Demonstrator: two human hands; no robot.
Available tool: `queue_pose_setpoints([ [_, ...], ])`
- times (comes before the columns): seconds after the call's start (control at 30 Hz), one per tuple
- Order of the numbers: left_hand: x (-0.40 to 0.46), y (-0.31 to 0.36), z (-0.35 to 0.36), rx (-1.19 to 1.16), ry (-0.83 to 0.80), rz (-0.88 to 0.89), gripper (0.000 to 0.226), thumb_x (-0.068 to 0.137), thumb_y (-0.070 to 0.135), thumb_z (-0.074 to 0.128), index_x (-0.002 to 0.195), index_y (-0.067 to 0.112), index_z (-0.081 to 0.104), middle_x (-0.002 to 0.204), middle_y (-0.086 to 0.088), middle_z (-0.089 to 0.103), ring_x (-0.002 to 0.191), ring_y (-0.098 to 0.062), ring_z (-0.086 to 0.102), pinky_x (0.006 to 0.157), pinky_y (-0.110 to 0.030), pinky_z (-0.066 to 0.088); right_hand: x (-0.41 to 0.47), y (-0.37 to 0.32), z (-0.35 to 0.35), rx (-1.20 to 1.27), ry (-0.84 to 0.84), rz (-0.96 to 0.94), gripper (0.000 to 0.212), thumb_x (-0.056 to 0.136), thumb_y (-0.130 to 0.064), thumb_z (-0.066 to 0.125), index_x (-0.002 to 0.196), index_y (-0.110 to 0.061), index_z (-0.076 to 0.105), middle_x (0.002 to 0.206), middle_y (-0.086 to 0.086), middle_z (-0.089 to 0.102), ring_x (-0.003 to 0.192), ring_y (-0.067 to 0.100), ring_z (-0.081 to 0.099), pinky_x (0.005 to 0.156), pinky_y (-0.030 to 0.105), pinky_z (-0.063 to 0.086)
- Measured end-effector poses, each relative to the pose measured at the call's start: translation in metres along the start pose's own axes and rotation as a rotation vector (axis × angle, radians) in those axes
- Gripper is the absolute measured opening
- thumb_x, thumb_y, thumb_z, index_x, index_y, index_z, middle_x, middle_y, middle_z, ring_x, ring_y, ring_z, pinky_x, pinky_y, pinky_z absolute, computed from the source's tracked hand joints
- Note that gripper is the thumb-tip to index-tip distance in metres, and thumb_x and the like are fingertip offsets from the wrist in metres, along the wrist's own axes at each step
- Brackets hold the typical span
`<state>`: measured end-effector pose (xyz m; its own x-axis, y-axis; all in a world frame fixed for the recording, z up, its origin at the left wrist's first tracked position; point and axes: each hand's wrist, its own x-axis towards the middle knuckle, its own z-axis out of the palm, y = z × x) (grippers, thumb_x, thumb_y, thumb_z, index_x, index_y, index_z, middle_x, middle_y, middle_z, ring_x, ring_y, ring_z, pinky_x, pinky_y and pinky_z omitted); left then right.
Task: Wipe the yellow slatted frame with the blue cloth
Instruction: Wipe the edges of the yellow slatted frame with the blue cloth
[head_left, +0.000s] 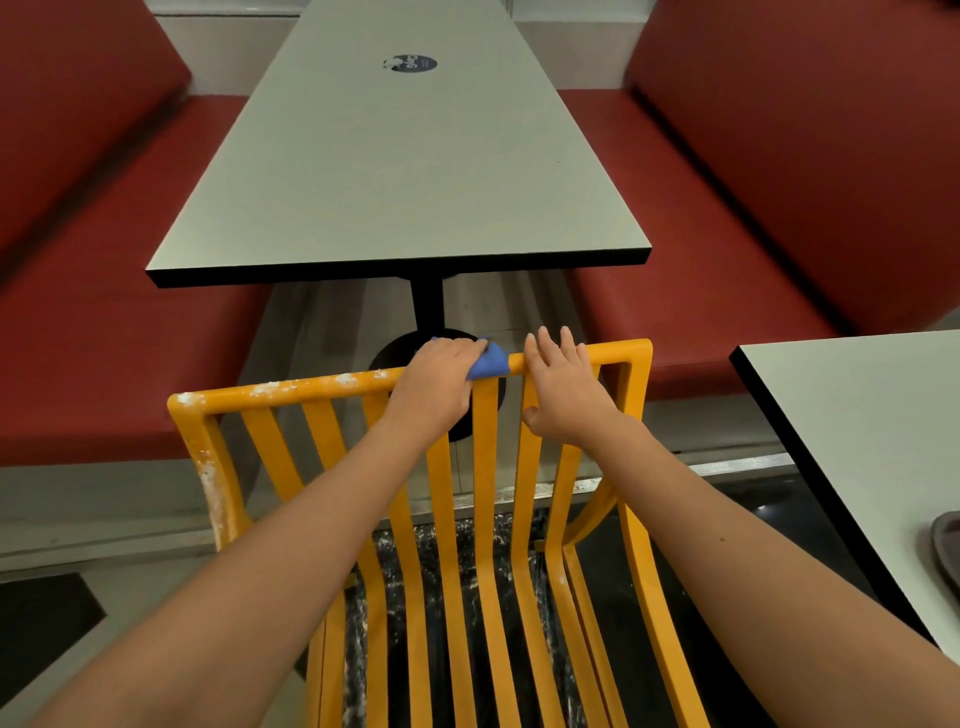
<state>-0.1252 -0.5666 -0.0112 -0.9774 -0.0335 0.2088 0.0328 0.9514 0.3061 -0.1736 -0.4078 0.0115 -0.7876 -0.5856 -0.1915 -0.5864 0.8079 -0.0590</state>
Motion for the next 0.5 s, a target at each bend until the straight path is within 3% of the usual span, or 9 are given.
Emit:
queue_pose_setpoints([
  [0.07,-0.02,-0.017,0.013,0.167,0.153,0.206,0.055,0.076,-0.006,0.06,0.13,0.001,0.05,0.132,-0.018,0.053,0.121,-0.036,0.049,0.109,-0.043,0.028,0.0,0.0,0.0,-0.001,0.001,-0.001,0.087,0.089,-0.03,0.056,0.149,-0.007,-0.002,0.158,0.015,-0.003,0.144,0.037,-0.007,0.117,0.047,0.003],
  [0.17,-0.039,-0.03,0.026,0.374,0.208,0.328,0.06,0.082,-0.005,0.04,0.14,0.01,0.034,0.145,-0.013,0.038,0.135,-0.034,0.031,0.115,-0.042,0.014,0.0,0.0,0.0,0.0,-0.001,-0.002,0.088,0.088,-0.03,0.056,0.149,-0.007,-0.003,0.158,0.015,-0.003,0.144,0.037,-0.008,0.117,0.046,0.003],
  [0.27,-0.041,-0.036,0.026,0.473,0.197,0.391,0.069,0.08,-0.007,0.049,0.142,0.014,0.028,0.15,-0.011,0.028,0.14,-0.033,0.02,0.114,-0.045,0.016,-0.001,0.001,0.001,-0.004,0.003,-0.012,0.089,0.088,-0.029,0.057,0.149,-0.008,-0.004,0.158,0.014,-0.003,0.145,0.037,-0.007,0.117,0.046,0.003],
  [0.37,-0.046,-0.054,0.019,0.557,0.157,0.471,0.087,0.074,-0.009,0.06,0.145,0.018,0.017,0.157,-0.006,0.005,0.143,-0.03,-0.001,0.115,-0.045,0.006,-0.002,0.004,0.001,0.001,0.015,-0.025,0.089,0.088,-0.029,0.057,0.149,-0.008,-0.004,0.158,0.014,-0.003,0.145,0.036,-0.007,0.117,0.046,0.002],
  [0.43,-0.051,-0.064,0.015,0.578,0.131,0.468,0.094,0.072,-0.01,0.062,0.145,0.02,0.012,0.157,-0.002,-0.008,0.143,-0.03,-0.002,0.115,-0.045,0.002,-0.002,0.005,0.002,0.009,0.019,-0.032,0.089,0.088,-0.028,0.057,0.149,-0.008,-0.004,0.159,0.013,-0.003,0.145,0.036,-0.007,0.117,0.046,0.002],
  [0.5,-0.054,-0.064,0.015,0.568,0.131,0.437,0.096,0.07,-0.011,0.064,0.145,0.02,0.013,0.156,-0.001,-0.009,0.143,-0.03,0.0,0.115,-0.045,0.0,-0.002,0.006,0.002,0.019,0.024,-0.034,0.089,0.088,-0.028,0.057,0.149,-0.009,-0.004,0.159,0.013,-0.003,0.145,0.036,-0.007,0.117,0.046,0.002],
])
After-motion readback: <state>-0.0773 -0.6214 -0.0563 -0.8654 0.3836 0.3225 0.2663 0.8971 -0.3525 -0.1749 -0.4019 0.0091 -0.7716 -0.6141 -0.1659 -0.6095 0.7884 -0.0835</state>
